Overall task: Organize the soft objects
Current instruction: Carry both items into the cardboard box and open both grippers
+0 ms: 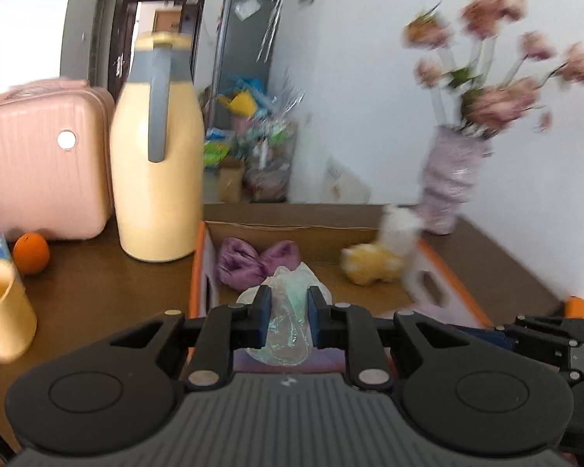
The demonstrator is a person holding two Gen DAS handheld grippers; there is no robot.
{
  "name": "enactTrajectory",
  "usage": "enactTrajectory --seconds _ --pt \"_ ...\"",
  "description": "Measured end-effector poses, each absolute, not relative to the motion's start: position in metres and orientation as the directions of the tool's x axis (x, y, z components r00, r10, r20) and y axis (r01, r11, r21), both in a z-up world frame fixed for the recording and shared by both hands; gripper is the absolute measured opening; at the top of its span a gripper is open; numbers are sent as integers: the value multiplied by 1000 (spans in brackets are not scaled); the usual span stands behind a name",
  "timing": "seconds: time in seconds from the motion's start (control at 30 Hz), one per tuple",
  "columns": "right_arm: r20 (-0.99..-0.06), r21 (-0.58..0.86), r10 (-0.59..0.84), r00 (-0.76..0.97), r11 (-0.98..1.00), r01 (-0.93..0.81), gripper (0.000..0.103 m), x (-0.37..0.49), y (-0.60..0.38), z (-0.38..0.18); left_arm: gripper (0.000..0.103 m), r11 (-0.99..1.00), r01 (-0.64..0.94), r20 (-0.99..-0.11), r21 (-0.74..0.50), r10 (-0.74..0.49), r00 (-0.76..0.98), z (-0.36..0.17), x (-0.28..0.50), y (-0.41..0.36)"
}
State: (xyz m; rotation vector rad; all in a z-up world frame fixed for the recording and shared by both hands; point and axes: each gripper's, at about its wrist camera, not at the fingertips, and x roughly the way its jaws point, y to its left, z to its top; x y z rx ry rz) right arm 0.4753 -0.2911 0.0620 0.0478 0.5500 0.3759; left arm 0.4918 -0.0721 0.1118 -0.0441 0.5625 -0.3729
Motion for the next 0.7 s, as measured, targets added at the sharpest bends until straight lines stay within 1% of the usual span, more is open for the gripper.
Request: enactTrajectory --seconds 0.1,0.13,0.2,0.27,0.33,0.37,0.4,0.47,0.5,0.6,0.7 --pt "-587 123 334 738 937 -326 36 550 -274 51 20 944 312 -573 -103 -313 757 100 559 -82" --pt "-608 119 320 727 942 -315 36 570 -268 47 22 951 291 -595 -103 -293 748 94 578 -84" --pt "-658 109 307 687 942 -316 37 609 -256 36 24 952 297 -642 -75 -273 716 76 616 -92" --pt "-714 112 294 635 944 -312 39 642 -249 22 30 960 272 -697 -63 -237 676 56 648 -94" --pt "-759 170 324 565 936 -308 39 667 -247 8 48 965 251 -727 -71 -222 650 43 665 -91" --pt "-771 196 346 535 928 -317 41 675 -244 4 51 966 244 -731 -83 -225 644 39 669 -88" --pt "-771 215 372 516 916 -339 50 681 -241 1 55 965 244 -730 -97 -236 642 37 669 -86" --pt "-761 219 409 503 893 -394 63 681 -235 0 57 956 264 -715 -125 -271 644 37 666 -82" --pt "-750 215 415 516 890 -403 65 679 -235 1 60 952 271 -714 -139 -286 639 38 665 -79" --pt "-744 216 398 537 903 -371 65 676 -239 7 67 946 274 -707 -171 -312 634 43 664 -74" --pt "-736 198 367 569 920 -338 66 668 -251 20 69 949 275 -692 -151 -300 657 55 656 -77"
